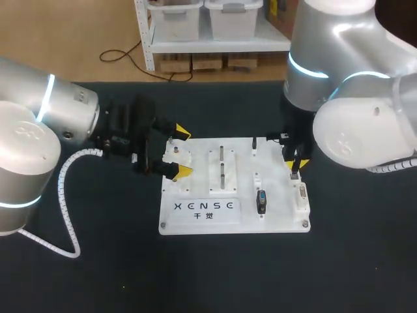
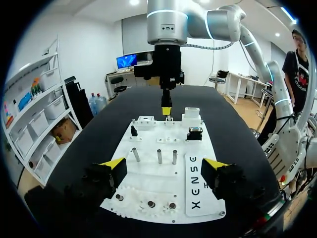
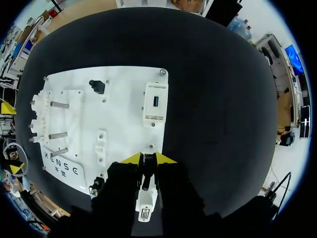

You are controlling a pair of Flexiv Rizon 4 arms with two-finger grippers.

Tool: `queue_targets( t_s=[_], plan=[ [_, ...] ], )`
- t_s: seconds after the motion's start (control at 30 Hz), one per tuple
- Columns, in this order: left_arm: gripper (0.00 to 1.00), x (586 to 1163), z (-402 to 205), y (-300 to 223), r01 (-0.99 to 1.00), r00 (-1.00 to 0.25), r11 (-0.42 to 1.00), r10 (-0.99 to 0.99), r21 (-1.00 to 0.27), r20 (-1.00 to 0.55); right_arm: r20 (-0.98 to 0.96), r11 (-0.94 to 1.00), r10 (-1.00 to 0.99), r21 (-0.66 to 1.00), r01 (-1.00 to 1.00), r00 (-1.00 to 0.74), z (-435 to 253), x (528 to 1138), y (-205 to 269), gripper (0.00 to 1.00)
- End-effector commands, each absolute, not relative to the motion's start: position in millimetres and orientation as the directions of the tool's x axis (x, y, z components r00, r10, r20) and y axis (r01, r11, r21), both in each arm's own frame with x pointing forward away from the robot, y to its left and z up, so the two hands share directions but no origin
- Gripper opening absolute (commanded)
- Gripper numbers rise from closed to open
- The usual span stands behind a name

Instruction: Insert the Ethernet cable into its matching sockets.

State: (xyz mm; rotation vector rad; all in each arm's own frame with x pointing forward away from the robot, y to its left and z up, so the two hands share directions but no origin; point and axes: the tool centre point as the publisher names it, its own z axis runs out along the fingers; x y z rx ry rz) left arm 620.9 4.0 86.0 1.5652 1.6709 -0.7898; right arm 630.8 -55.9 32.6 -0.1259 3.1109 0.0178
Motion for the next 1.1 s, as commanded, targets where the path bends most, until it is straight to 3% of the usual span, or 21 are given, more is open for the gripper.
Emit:
queue_targets(
  t_s=[0.03,1.1],
  plan=[
    [1.00,622,85,4,0.996,-0.019,0.080,0.565,0.032,-0.825,-0.032,0.997,-0.082,0.005,-0.082,-0.996,30,632,-56,0.00],
    [1.00,622,85,4,0.996,-0.019,0.080,0.565,0.032,-0.825,0.001,0.996,-0.087,-0.005,-0.087,-0.996,14,630,-57,0.00]
  ],
)
